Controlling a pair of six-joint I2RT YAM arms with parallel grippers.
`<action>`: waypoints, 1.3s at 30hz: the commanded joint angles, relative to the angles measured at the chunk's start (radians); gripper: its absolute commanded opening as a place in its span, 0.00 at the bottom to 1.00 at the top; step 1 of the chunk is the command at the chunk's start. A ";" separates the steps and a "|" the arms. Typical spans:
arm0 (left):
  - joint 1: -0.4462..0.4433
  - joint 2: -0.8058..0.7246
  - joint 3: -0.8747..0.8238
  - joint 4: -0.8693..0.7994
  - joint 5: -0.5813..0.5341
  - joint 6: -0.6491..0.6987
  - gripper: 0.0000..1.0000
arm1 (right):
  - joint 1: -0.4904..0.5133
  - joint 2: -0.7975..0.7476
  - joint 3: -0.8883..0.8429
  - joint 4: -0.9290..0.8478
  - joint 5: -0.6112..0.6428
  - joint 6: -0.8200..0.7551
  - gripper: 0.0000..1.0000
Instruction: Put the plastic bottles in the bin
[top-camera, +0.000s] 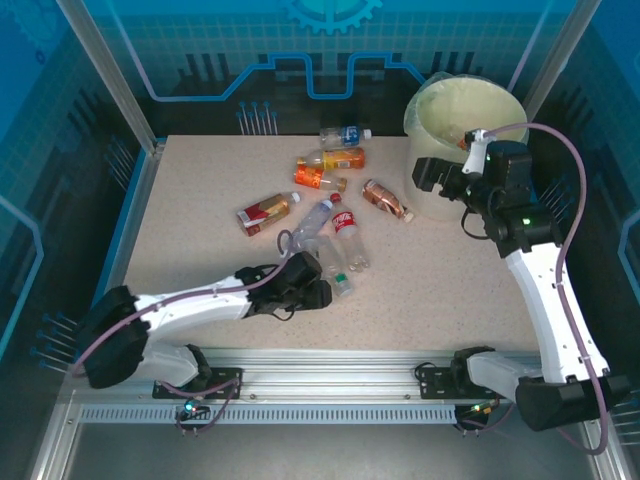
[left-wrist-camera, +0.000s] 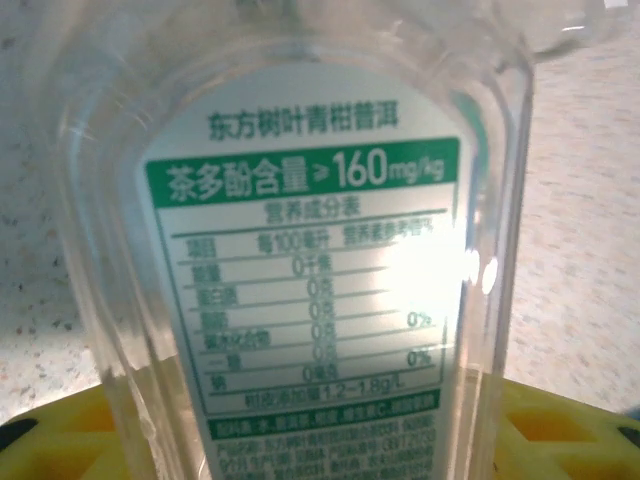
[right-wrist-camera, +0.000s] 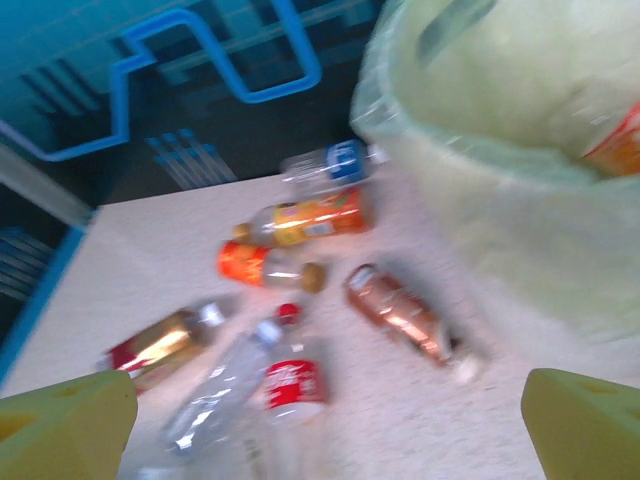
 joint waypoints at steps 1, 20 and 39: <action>0.006 -0.103 -0.032 0.115 -0.020 0.183 0.32 | 0.044 -0.056 -0.051 0.084 -0.176 0.134 1.00; 0.006 -0.354 0.072 0.134 0.056 0.690 0.13 | 0.397 0.049 -0.099 0.158 -0.417 0.154 1.00; 0.006 -0.268 0.212 0.154 -0.003 0.744 0.09 | 0.503 0.193 0.027 0.062 -0.478 0.092 0.85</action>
